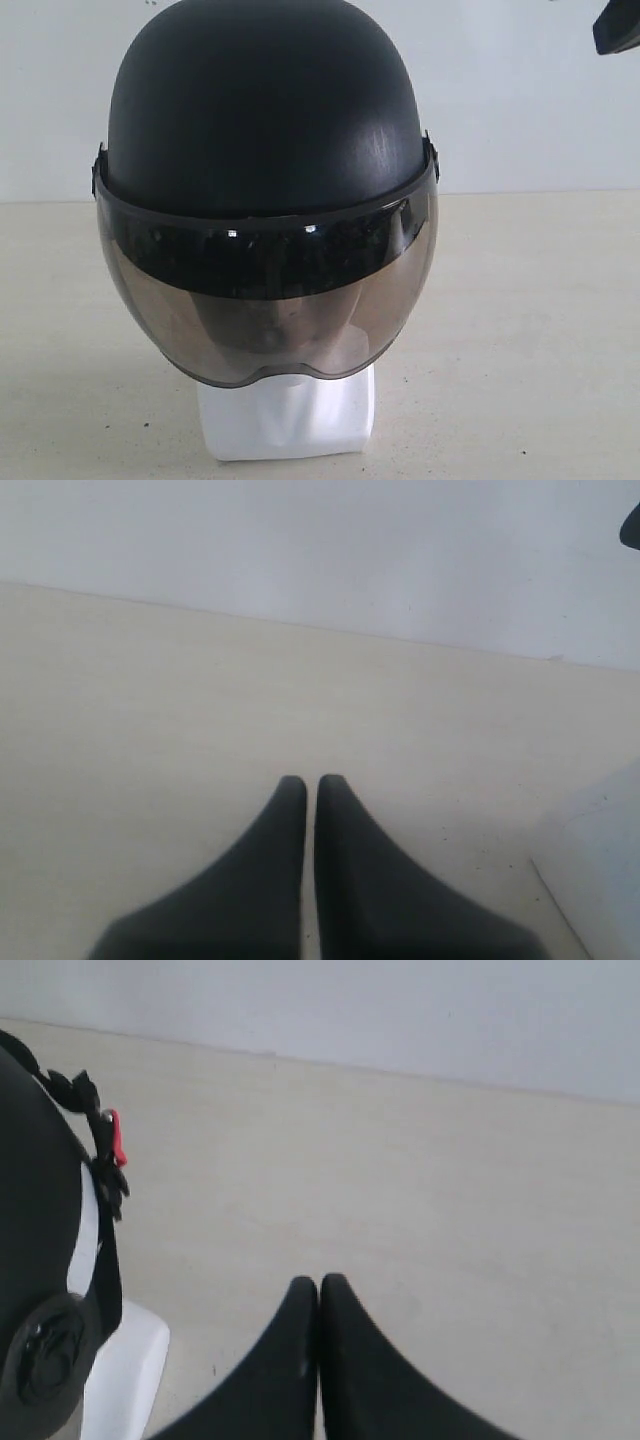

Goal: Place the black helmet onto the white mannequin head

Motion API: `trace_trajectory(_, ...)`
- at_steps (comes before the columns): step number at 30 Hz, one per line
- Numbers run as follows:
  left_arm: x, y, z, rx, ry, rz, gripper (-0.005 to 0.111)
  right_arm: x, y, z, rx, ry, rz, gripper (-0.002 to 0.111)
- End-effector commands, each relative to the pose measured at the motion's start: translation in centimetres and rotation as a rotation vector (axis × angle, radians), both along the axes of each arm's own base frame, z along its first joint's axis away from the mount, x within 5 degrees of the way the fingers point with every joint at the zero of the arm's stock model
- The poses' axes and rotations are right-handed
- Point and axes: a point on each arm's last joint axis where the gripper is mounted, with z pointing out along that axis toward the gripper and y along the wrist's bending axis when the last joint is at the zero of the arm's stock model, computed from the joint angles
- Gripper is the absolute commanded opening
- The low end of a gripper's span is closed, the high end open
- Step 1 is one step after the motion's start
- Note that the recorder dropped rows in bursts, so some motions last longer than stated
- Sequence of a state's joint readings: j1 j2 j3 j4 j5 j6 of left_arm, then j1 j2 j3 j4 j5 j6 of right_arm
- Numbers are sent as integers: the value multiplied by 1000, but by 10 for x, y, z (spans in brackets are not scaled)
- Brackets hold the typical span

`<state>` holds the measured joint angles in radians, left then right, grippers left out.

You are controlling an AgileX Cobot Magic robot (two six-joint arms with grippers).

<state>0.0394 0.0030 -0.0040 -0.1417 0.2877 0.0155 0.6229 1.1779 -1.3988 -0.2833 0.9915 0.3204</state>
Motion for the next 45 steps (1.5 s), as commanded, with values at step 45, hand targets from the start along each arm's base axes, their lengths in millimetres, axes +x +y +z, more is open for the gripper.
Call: trace_trajectory(45, 0, 0, -1, -3, 1, -5, 4, -145, -121, -259, 98, -385, -444, 0)
